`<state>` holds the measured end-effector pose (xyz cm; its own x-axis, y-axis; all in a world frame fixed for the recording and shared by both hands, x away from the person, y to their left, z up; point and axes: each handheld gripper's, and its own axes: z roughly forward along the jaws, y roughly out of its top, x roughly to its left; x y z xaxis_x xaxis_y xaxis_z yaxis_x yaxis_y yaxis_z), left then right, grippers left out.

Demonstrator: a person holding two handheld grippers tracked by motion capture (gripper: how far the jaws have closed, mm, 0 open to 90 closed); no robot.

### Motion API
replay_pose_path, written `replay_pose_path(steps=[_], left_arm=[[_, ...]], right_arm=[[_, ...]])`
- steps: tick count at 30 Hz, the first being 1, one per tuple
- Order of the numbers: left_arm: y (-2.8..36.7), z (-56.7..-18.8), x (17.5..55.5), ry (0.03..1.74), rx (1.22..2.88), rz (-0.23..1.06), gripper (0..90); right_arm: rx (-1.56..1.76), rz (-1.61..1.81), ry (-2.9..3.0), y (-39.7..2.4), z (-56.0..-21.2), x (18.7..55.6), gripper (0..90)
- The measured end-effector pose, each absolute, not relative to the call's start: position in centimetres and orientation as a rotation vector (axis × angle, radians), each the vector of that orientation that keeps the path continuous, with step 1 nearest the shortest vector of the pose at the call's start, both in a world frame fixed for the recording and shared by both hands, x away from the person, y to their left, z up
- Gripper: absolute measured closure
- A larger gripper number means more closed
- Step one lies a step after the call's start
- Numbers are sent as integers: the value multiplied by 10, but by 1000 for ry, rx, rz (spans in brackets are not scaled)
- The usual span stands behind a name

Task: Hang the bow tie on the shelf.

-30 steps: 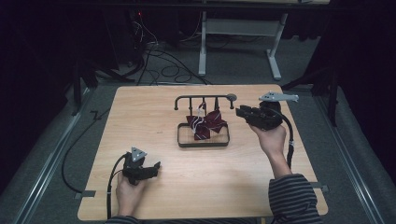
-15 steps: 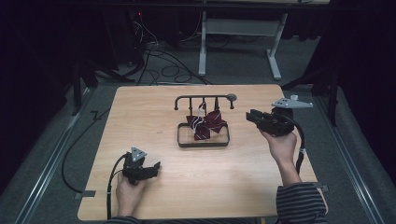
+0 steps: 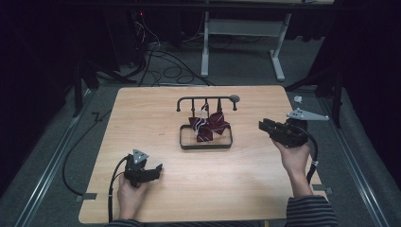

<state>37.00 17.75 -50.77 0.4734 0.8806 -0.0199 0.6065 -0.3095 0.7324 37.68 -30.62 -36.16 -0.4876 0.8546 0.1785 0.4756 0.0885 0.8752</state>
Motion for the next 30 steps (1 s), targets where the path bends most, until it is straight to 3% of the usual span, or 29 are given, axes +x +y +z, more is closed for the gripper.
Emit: replay_pose_path(steps=[30], left_arm=[[177, -508, 370, 1228, 2035, 513, 201]], right_arm=[[1416, 1390, 1900, -337, -404, 345, 723]])
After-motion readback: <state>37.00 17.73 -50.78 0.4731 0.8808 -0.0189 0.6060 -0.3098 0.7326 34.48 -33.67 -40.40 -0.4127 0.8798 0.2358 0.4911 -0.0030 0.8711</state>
